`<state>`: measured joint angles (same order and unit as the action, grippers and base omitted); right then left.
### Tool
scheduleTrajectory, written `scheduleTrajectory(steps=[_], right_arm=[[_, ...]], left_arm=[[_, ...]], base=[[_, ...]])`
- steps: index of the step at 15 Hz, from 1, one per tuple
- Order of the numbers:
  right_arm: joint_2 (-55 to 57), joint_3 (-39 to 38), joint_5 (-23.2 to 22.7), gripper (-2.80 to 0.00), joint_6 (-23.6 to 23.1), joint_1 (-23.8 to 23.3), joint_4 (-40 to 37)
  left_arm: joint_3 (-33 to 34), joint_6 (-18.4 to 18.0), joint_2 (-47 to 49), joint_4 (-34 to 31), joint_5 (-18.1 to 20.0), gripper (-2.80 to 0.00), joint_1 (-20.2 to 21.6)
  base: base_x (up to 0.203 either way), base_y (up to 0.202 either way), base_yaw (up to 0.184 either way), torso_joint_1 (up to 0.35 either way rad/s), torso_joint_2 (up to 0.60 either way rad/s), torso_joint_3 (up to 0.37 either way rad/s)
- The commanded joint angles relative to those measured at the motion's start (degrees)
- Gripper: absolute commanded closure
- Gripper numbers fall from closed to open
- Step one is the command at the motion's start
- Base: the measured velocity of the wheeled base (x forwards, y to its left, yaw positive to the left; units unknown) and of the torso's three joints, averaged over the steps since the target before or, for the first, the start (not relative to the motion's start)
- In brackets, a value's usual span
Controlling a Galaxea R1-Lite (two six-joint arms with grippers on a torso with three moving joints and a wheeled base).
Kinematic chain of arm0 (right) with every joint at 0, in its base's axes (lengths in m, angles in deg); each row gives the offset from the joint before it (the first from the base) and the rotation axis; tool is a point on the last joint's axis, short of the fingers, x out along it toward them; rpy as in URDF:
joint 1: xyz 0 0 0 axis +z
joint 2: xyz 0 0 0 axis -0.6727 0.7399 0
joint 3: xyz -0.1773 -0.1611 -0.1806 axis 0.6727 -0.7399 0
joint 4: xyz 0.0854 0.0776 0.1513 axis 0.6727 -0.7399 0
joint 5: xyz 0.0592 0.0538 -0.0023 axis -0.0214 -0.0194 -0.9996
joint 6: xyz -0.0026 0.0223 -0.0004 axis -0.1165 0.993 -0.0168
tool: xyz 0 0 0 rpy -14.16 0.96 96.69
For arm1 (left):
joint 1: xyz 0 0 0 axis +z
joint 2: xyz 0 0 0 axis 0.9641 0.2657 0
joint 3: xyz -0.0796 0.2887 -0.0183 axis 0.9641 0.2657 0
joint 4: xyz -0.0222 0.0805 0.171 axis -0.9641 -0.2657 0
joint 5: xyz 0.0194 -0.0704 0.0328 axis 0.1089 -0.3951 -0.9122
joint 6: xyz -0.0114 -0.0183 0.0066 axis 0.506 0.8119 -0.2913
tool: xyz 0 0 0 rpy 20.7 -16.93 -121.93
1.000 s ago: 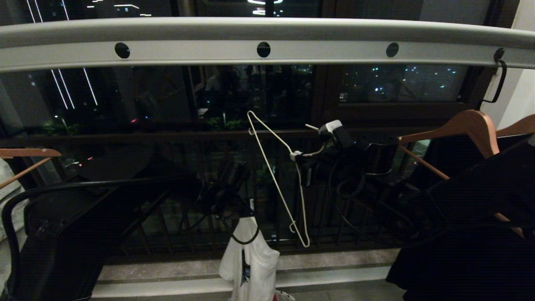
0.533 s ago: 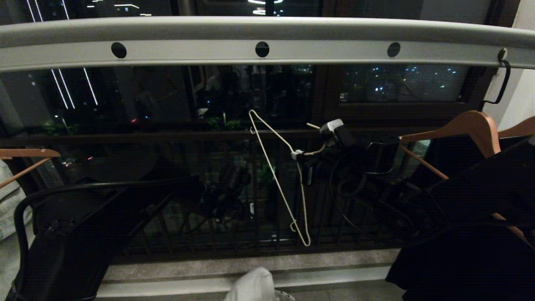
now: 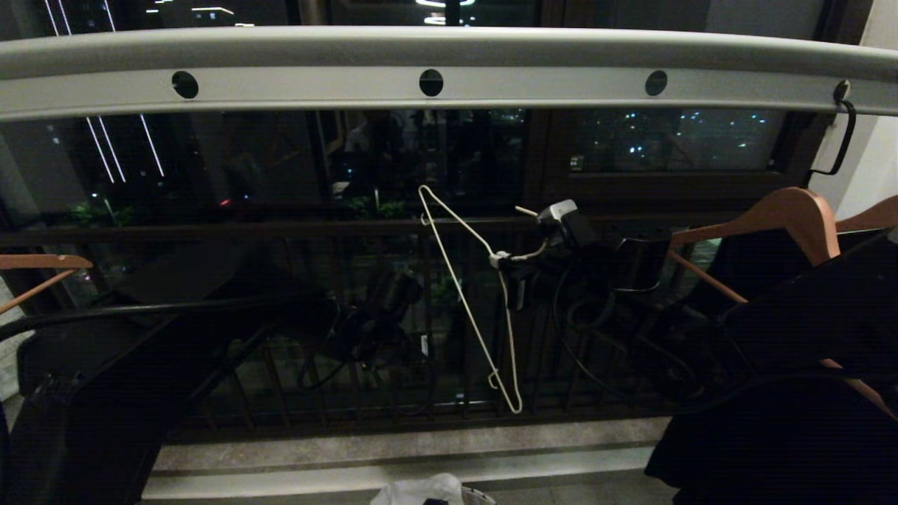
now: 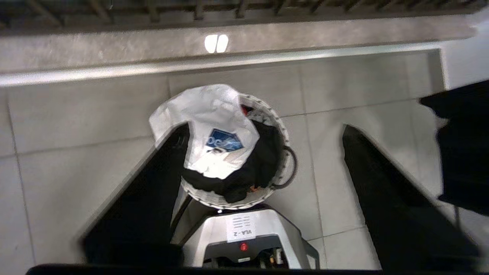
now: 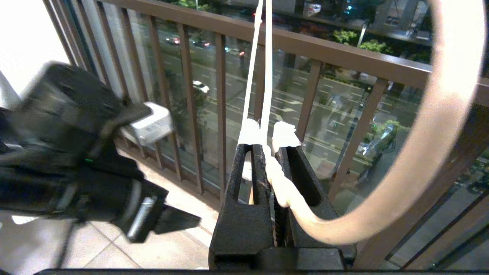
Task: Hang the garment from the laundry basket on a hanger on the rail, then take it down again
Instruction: Put clothes in the basket, then hang the clothes rack on the clothesline
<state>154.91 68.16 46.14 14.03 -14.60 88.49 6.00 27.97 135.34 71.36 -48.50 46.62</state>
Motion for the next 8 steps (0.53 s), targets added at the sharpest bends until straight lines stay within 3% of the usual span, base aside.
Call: scheduleTrajectory(steps=[1,5,8], right_arm=[[0.32,-0.39,-0.08,0.0,-0.02,0.14,0.35],[-2.33,-3.91,0.37,0.0,0.0,0.45,0.52],[-8.91,-7.56,0.87,0.0,-0.7,1.17,-1.63]], left_arm=[[0.94,0.09,-4.58,-0.32,-0.01,0.0,-0.48],[4.56,-0.22,-13.57,-0.8,-0.64,0.0,-2.92],[7.23,-2.5,-22.57,-2.19,-1.87,0.0,-5.05]], base=[[0.0,0.0,0.0,0.0,0.0,0.0],[0.0,0.0,0.0,0.0,0.0,0.0],[0.0,0.0,0.0,0.0,0.0,0.0]])
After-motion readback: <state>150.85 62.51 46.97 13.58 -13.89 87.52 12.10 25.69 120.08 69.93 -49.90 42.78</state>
